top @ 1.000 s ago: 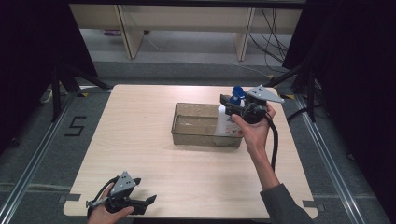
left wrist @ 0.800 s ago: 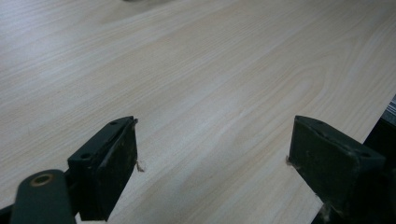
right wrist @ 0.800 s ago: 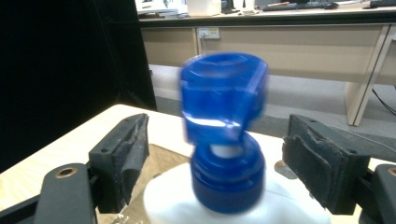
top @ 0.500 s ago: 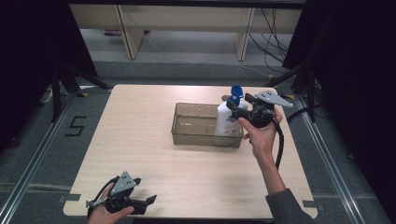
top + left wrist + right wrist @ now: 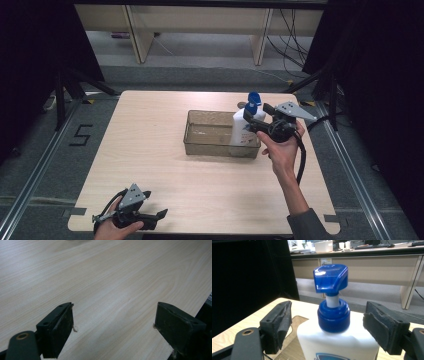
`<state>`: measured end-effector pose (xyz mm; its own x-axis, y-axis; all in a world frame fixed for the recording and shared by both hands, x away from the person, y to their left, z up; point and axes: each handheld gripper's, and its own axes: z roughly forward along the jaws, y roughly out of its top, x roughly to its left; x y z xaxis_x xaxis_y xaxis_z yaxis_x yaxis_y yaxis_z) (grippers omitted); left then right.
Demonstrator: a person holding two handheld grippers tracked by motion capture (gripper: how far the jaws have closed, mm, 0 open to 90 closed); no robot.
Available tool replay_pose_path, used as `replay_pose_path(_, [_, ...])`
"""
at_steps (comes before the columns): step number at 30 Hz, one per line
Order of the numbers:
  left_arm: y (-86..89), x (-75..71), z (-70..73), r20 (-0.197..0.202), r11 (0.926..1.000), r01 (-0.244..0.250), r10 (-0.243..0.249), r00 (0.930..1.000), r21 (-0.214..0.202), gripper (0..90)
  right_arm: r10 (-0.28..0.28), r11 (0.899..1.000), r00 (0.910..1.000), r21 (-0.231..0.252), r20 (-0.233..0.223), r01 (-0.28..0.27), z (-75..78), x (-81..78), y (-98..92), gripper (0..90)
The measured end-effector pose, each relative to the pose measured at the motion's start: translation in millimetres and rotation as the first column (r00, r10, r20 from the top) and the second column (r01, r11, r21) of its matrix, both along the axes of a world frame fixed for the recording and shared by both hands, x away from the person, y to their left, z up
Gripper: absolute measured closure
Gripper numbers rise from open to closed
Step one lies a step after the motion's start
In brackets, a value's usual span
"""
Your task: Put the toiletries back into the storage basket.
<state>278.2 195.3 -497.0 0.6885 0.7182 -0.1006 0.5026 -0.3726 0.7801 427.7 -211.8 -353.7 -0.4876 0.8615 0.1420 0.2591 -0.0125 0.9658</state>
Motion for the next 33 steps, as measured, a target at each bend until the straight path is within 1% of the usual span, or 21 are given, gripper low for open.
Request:
replay_pose_path(3, [0.1, 0.2, -0.2, -0.001, 1.0, -0.001, 0.001, 1.0, -0.001, 14.9, 0.007, 1.0, 0.9999, 0.009, 0.011, -0.007, -2.3, -2.8, -2.9, 22.9])
replay_pose_path(4, [-0.7, 0.3, -0.9, 0.001, 0.9999, -0.006, 0.006, 1.0, -0.015, 14.9, 0.006, 1.0, 0.9999, 0.004, 0.015, -0.006, -2.7, -3.6, -3.7, 22.8])
replay_pose_path(5, [-0.6, 0.3, -0.9, 0.001, 0.9999, -0.006, 0.006, 1.0, -0.015, 15.0, 0.01, 1.0, 0.9999, 0.014, 0.005, -0.01, -3.3, -5.5, -3.8, 22.6])
replay_pose_path(6, [-0.6, 0.2, -0.8, 0.002, 0.9999, -0.007, 0.007, 1.0, -0.015, 14.9, 0.004, 1.0, 0.9999, 0.009, 0.015, -0.004, -4.0, -6.7, -5.0, 22.6])
replay_pose_path(11, [0.0, -0.1, 0.2, 0.006, 1.0, -0.004, 0.004, 1.0, -0.003, 14.9, 0.01, 1.0, 0.9999, 0.015, 0.01, -0.01, -7.9, -9.9, -6.9, 22.5])
replay_pose_path(12, [-0.7, 0.2, -1.0, 0.012, 0.9996, -0.008, 0.008, 0.9999, -0.026, 15.0, 0.009, 1.0, 0.9999, 0.021, 0.013, -0.009, -8.0, -10.5, -6.8, 22.5])
replay_pose_path(14, [-0.9, -0.2, -0.6, 0.004, 0.9997, -0.014, 0.014, 0.9999, -0.022, 14.9, 0.015, 1.0, 0.9999, 0.015, 0.0, -0.015, -7.7, -11.8, -6.4, 22.5])
replay_pose_path(15, [-0.6, -0.3, -0.2, -0.001, 0.9998, -0.011, 0.011, 0.9999, -0.016, 15.0, 0.011, 1.0, 0.9997, 0.006, 0.021, -0.011, -7.9, -11.4, -6.9, 22.5])
replay_pose_path(17, [0.4, 0.0, 0.0, 0.003, 1.0, -0.002, 0.002, 1.0, -0.004, 15.0, 0.016, 1.0, 0.9999, 0.015, 0.006, -0.016, -7.6, -13.1, -6.0, 22.6])
replay_pose_path(20, [-0.7, -0.1, -0.7, 0.01, 0.9997, -0.008, 0.008, 0.9999, -0.024, 14.9, 0.02, 1.0, 0.9998, 0.015, 0.01, -0.02, -7.8, -14.8, -4.9, 22.6])
replay_pose_path(21, [-0.7, -0.1, -0.7, 0.01, 0.9997, -0.008, 0.009, 0.9999, -0.024, 15.0, 0.013, 1.0, 0.9999, 0.0, 0.006, -0.013, -7.5, -16.2, -5.4, 22.7])
replay_pose_path(22, [-0.6, 0.0, -0.6, 0.011, 0.9997, -0.008, 0.008, 0.9999, -0.024, 15.0, 0.017, 1.0, 0.9998, -0.002, 0.012, -0.017, -7.9, -16.5, -5.3, 22.7])
replay_pose_path(23, [0.6, 0.0, 0.8, 0.01, 0.9999, -0.009, 0.008, 0.9999, 0.006, 15.0, 0.017, 1.0, 0.9998, -0.001, 0.014, -0.017, -8.7, -17.1, -4.9, 22.7])
replay_pose_path(24, [0.0, -0.5, 0.8, 0.009, 0.9999, -0.011, 0.011, 0.9999, -0.003, 14.9, 0.019, 1.0, 0.9997, 0.004, 0.016, -0.019, -9.2, -17.8, -4.2, 22.7])
replay_pose_path(25, [-0.7, -0.6, 0.5, 0.007, 0.9998, -0.008, 0.008, 0.9999, -0.018, 14.9, 0.01, 1.0, 0.9998, -0.019, 0.019, -0.01, -9.6, -18.8, -5.0, 22.6])
replay_pose_path(26, [-1.9, -0.9, -0.5, 0.011, 0.9991, -0.014, 0.015, 0.9998, -0.039, 14.9, 0.01, 1.0, 0.9999, -0.009, 0.003, -0.01, -10.0, -20.3, -4.3, 22.7])
replay_pose_path(27, [-1.8, -0.8, -0.5, 0.012, 0.9991, -0.012, 0.013, 0.9998, -0.04, 14.9, 0.018, 1.0, 0.9998, -0.009, 0.012, -0.018, -11.2, -20.0, -4.5, 22.6])
replay_pose_path(28, [-0.6, -0.7, 0.4, 0.009, 0.9998, -0.006, 0.007, 0.9999, -0.021, 15.0, 0.023, 1.0, 0.9997, -0.018, 0.009, -0.022, -11.4, -20.9, -5.1, 22.6])
replay_pose_path(29, [-0.5, -0.6, 0.4, 0.008, 0.9997, -0.006, 0.007, 0.9999, -0.021, 15.0, 0.007, 1.0, 0.9999, -0.028, 0.01, -0.007, -11.6, -22.1, -5.3, 22.7])
replay_pose_path(32, [-0.5, -0.6, 0.3, 0.009, 0.9998, -0.007, 0.007, 0.9999, -0.02, 14.9, 0.014, 0.999, 0.9997, -0.034, 0.019, -0.014, -12.0, -23.9, -5.3, 22.7])
replay_pose_path(33, [-1.7, -1.0, -0.2, 0.009, 0.9992, -0.015, 0.015, 0.9998, -0.036, 14.9, 0.013, 1.0, 0.9999, -0.023, 0.001, -0.013, -12.0, -25.5, -4.4, 22.6])
